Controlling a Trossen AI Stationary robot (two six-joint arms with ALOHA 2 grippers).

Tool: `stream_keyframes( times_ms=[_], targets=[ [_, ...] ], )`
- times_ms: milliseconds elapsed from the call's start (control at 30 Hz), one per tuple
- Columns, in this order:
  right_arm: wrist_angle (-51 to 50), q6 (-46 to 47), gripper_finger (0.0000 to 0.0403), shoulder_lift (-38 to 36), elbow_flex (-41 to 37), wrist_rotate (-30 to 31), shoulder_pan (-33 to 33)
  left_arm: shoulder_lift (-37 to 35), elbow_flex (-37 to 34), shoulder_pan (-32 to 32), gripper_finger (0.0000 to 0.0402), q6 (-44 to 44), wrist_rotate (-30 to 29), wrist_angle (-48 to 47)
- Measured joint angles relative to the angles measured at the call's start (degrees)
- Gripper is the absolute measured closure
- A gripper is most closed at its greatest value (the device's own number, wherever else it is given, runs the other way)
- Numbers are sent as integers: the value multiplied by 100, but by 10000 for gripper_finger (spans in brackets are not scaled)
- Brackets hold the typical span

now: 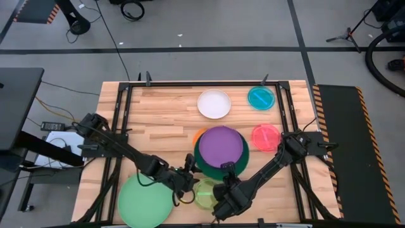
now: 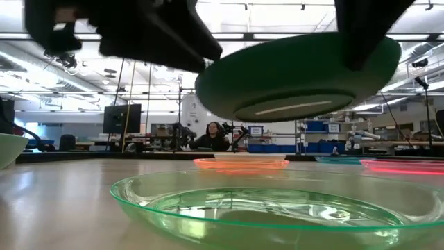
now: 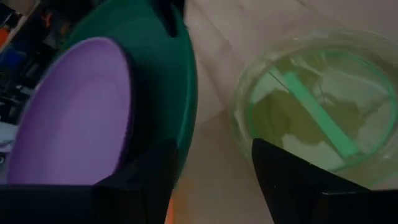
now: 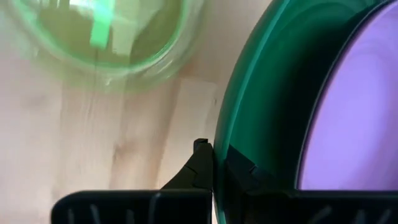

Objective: Stack plastic plates
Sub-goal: Stack the stacked plates on top of the green plate

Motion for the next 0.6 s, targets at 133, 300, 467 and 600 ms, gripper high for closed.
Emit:
stream_keyframes(
  times_ms=[133, 300, 467, 600],
  targets=[
    [34, -853, 390, -2, -191, 44, 39, 191, -3, 120, 184, 40, -28, 75],
    [30, -1117, 390, -4, -315, 124, 33, 190, -7, 235, 184, -332, -37, 96],
    [2, -1152, 390, -4, -323, 289, 33, 184, -7, 262, 184, -381, -11, 72],
    [34, -1161, 390, -4, -323, 307, 33, 184, -7, 199, 184, -361, 13, 53]
  ],
)
